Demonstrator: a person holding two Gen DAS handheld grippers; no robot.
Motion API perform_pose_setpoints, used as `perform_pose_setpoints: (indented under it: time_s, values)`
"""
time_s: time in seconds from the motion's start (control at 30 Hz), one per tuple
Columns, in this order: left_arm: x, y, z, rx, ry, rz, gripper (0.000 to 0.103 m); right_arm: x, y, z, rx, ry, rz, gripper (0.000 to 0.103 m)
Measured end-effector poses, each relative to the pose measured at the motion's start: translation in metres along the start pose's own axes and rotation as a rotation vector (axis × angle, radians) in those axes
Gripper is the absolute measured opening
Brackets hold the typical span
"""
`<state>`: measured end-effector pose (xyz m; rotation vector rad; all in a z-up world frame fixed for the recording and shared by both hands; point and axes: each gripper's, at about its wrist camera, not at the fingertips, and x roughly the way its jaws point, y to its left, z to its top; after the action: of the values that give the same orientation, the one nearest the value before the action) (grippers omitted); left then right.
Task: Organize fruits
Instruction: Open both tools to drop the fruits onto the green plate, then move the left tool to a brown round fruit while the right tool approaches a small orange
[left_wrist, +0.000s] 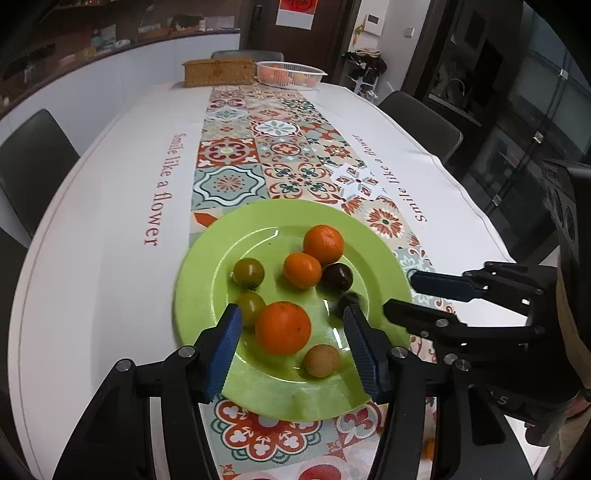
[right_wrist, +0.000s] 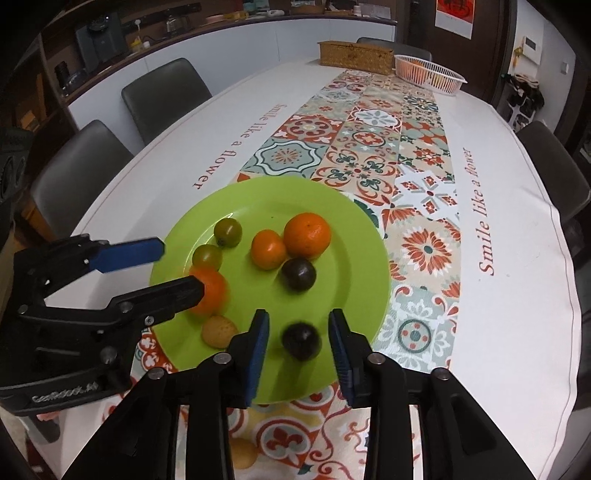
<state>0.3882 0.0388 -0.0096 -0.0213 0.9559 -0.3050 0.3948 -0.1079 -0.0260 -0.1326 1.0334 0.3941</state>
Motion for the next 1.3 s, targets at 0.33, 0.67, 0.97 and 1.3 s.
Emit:
perform_pose_setpoints:
  time_s: [0.33, 0.67, 0.97, 1.3]
  values:
    - [-0.044, -0.014, -0.019, 0.037, -0.071, 0.116, 0.056, -0.037, 0.010, -0.026, -0.040, -0.063, -0.034, 0.036]
    - [-0.098, -0.045, -0.039, 0.096, -0.161, 0.135, 0.058, -0.100, 0.021, -0.059, -0.016, -0.189, -0.053, 0.045]
    - [-0.113, -0.066, -0.065, 0.179, -0.173, 0.083, 0.060, -0.128, 0.031, -0.095, 0.016, -0.244, -0.106, 0.045]
    - [-0.103, -0.078, -0.094, 0.287, -0.137, 0.028, 0.060, -0.109, 0.034, -0.132, 0.086, -0.167, -0.069, 0.045]
